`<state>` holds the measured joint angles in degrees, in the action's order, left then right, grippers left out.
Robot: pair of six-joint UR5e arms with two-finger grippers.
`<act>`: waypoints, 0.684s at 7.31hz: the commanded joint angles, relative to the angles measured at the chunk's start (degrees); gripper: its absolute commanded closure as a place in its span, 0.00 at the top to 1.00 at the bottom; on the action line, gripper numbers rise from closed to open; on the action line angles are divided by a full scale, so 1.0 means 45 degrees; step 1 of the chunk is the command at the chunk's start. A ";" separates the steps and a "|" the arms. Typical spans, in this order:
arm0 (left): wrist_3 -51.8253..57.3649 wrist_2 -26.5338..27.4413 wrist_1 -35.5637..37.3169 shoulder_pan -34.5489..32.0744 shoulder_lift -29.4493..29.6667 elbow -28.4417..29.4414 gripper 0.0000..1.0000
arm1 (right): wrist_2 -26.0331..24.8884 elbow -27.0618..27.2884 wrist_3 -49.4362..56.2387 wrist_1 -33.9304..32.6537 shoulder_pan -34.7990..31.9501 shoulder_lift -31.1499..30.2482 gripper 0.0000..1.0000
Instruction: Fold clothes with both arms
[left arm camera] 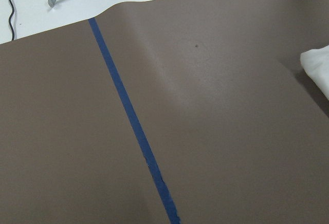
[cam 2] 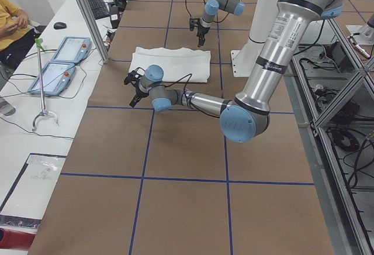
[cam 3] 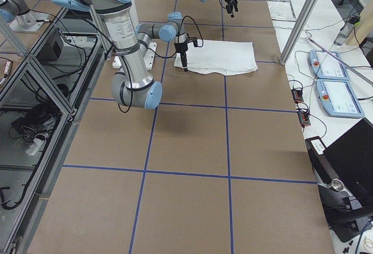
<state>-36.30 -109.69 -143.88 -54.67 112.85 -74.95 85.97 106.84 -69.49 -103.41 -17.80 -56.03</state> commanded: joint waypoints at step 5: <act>0.0019 0.0019 0.0000 0.0000 -0.0001 0.0035 1.00 | -0.0276 -0.2415 -0.0183 0.0933 0.0556 0.1474 0.75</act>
<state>-36.28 -109.61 -143.88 -54.65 112.85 -74.85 85.19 96.01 -70.43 -98.46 -16.00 -49.51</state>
